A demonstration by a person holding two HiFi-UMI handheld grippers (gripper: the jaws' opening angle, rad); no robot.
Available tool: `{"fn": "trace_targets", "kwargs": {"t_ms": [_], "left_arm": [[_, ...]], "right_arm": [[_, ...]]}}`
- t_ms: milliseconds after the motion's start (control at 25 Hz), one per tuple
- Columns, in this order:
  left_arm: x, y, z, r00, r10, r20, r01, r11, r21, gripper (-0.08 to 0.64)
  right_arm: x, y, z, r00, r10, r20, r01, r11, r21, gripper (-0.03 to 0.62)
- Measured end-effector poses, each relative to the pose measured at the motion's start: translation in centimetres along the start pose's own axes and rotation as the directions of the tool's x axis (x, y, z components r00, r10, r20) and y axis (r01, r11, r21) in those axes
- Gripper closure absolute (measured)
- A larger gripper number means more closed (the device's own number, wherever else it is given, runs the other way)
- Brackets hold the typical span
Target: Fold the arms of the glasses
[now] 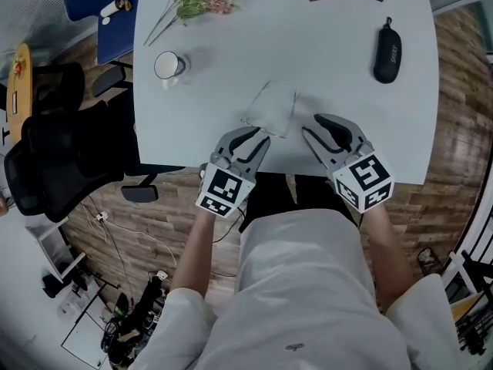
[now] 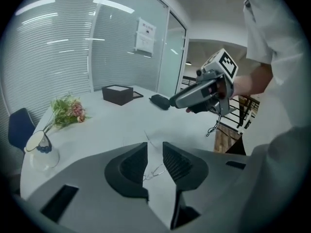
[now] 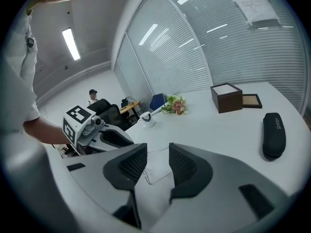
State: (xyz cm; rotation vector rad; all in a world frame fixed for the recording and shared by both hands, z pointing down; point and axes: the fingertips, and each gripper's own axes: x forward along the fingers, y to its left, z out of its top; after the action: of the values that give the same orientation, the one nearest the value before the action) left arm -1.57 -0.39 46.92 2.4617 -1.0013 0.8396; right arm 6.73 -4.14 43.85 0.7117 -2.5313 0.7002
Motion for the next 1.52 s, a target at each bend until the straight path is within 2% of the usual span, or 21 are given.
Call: {"fn": "trace_targets", "kwargs": {"t_ms": [200,360,440,560,720,840,920,1040,1280,1520], "left_arm": [[2.1,-1.1,-2.5,0.991,-0.104,-0.082,0.109,0.992,0.063,0.454],[3.0,-2.1,-3.8,0.976,-0.141,-0.165,0.175,0.961,0.214,0.456],[3.2,-2.2,-4.5,0.968,-0.119,-0.22,0.187,0.929,0.32,0.456],[3.5,-2.4,-4.9,0.96,-0.084,-0.266,0.202,0.866,0.457,0.459],[4.1,-2.6,-4.9,0.95,-0.112,-0.291,0.257,0.808,0.53,0.463],[4.5,-2.4,-5.6,0.933,-0.117,-0.341,0.305,0.76,0.574,0.472],[4.7,-2.5,-6.1,0.92,-0.131,-0.369,0.339,0.739,0.583,0.472],[5.0,-2.4,-6.2,0.917,-0.13,-0.378,0.349,0.721,0.599,0.48],[5.2,-2.4,-6.5,0.911,-0.118,-0.395,0.358,0.703,0.615,0.492],[5.6,-2.4,-6.7,0.909,-0.102,-0.403,0.351,0.707,0.614,0.522]], "right_arm": [[1.1,0.0,-1.3,0.999,-0.039,-0.019,0.04,0.998,0.049,0.453],[1.5,0.1,-1.8,0.996,-0.091,-0.017,0.092,0.992,0.081,0.456],[1.7,0.1,-2.2,0.993,-0.117,-0.018,0.118,0.988,0.101,0.457],[1.7,0.2,-3.0,0.988,-0.151,-0.022,0.153,0.98,0.127,0.459],[2.1,0.3,-3.7,0.981,-0.194,-0.024,0.195,0.97,0.148,0.462],[2.4,0.3,-4.1,0.974,-0.227,-0.022,0.228,0.959,0.17,0.463],[2.4,0.2,-4.3,0.968,-0.249,-0.022,0.249,0.95,0.186,0.465],[2.5,-0.3,-4.6,0.961,-0.275,-0.029,0.275,0.941,0.198,0.471],[3.1,-0.8,-5.1,0.956,-0.282,-0.074,0.292,0.933,0.21,0.494],[4.1,-1.5,-4.6,0.956,-0.281,-0.081,0.292,0.934,0.206,0.505]]}}
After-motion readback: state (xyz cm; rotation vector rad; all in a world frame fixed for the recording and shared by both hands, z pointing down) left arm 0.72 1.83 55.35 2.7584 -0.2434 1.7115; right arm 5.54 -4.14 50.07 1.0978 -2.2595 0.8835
